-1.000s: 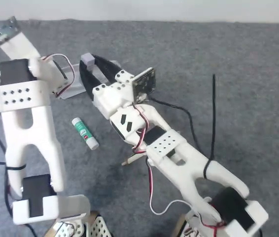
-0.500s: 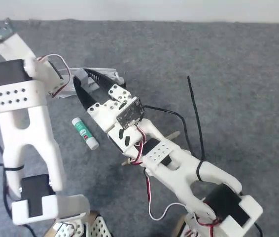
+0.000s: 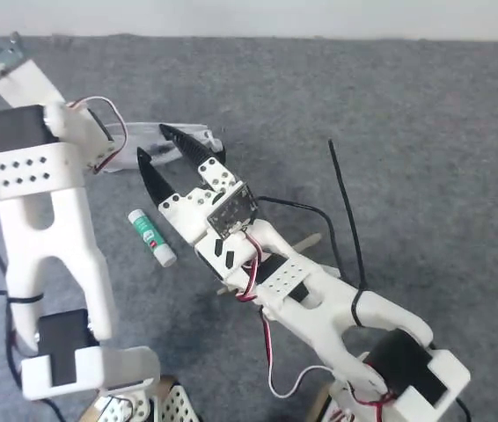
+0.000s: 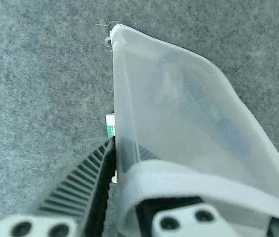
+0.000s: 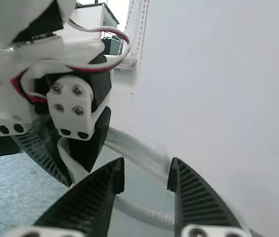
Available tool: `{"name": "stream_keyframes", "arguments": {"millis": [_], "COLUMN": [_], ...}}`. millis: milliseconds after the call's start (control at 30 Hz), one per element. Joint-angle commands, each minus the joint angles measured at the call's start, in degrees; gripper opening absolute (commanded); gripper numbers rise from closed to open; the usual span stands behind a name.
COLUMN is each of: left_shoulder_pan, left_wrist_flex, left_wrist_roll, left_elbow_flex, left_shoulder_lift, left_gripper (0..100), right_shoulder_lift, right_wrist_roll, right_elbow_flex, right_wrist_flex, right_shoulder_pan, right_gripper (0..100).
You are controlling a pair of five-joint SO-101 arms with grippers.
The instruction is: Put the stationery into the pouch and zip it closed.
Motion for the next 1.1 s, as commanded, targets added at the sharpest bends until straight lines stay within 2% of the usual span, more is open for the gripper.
{"name": "stream_keyframes", "arguments": {"millis": [0, 233, 367, 633, 800, 1067], "left_shoulder_pan": [-0.6, -0.6, -0.7, -4.0, -4.0, -4.0], "left_wrist_flex": [0.4, 0.4, 0.4, 0.4, 0.3, 0.3], "left_wrist_roll": [-0.4, -0.4, -0.4, -0.4, -0.4, -0.2], "left_elbow_flex": [-0.9, -0.9, -0.9, -1.0, -1.0, -1.0], "left_shoulder_lift": [-0.5, -0.5, -0.5, -0.6, -0.6, -0.6], "left_gripper": [1, 1, 1, 1, 1, 1], "right_shoulder_lift": [-2.1, -11.1, -13.7, -19.6, -27.9, -36.6], "right_wrist_roll": [1.1, 1.1, 0.8, 1.1, 0.7, 0.6], "right_elbow_flex": [0.9, 8.2, 8.8, 11.9, 14.0, 14.2], "right_wrist_flex": [-0.4, 0.1, 6.6, 13.3, 22.4, 42.3], "right_shoulder_pan": [1.0, 1.8, 1.8, 1.7, 1.6, -0.9], "right_gripper": [14.0, 14.0, 14.0, 14.0, 14.0, 14.0]}}
